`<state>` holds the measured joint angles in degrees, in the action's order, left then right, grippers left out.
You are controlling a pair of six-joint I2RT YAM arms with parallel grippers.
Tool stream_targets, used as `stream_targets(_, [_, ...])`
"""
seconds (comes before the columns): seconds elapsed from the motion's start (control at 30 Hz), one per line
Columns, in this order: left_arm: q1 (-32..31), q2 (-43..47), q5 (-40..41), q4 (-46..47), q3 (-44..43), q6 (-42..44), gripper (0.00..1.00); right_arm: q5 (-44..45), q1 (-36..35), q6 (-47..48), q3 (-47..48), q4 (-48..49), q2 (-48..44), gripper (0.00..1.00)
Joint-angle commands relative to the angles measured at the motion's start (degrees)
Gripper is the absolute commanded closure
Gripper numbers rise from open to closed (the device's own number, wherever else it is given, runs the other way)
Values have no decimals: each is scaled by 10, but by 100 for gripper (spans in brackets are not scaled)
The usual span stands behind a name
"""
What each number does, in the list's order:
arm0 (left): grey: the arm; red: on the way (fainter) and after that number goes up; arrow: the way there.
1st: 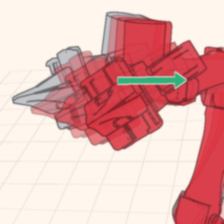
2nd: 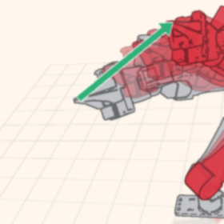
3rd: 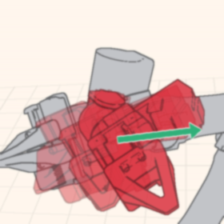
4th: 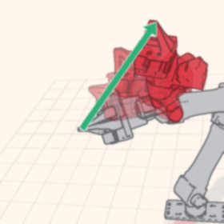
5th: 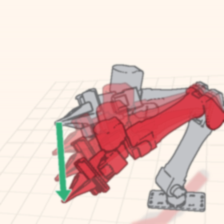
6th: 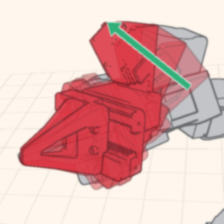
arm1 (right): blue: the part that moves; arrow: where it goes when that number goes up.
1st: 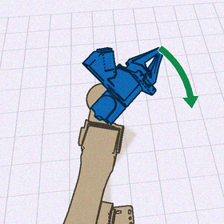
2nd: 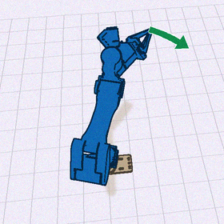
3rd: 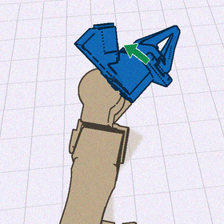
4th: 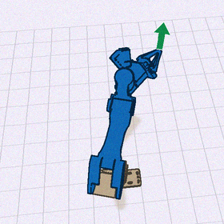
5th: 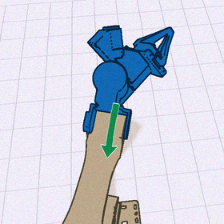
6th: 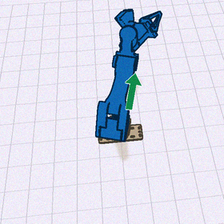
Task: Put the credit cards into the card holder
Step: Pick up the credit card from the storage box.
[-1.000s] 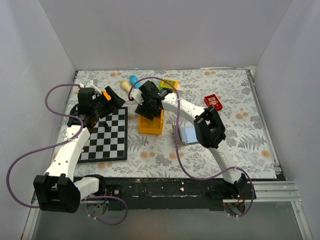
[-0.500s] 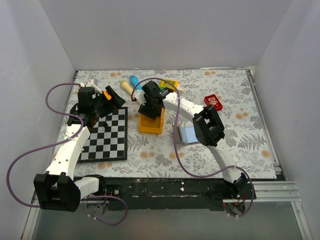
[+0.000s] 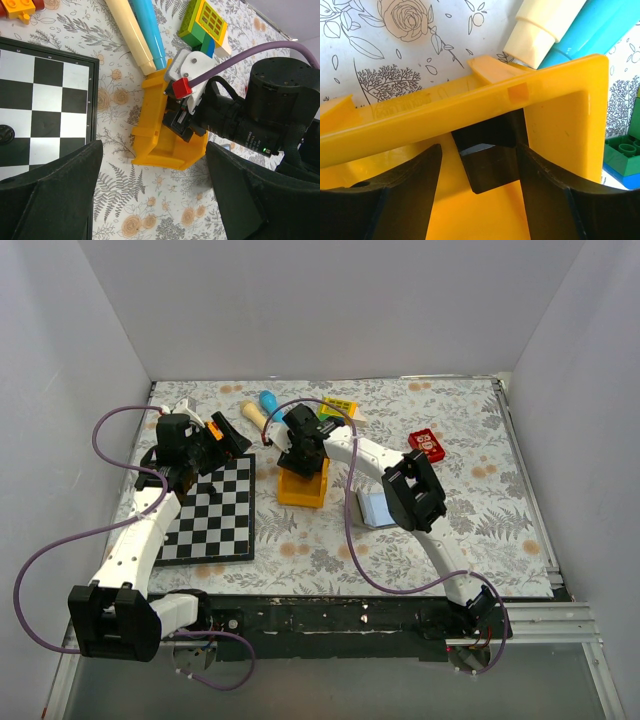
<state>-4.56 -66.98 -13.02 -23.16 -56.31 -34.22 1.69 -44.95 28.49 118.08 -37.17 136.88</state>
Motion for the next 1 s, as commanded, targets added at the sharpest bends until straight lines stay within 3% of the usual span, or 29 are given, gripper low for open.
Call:
stream_targets(0.0, [4, 3, -9, -2, -22, 8, 16, 16, 4, 10, 21, 5, 20, 35])
stream_targets(0.47, [5, 6, -11, 0, -13, 8, 16, 7, 8, 1, 12, -7, 16, 59])
stream_targets(0.97, [6, 19, -10, 3, 0, 6, 16, -1, -1, -29, -46, 35, -73, 69])
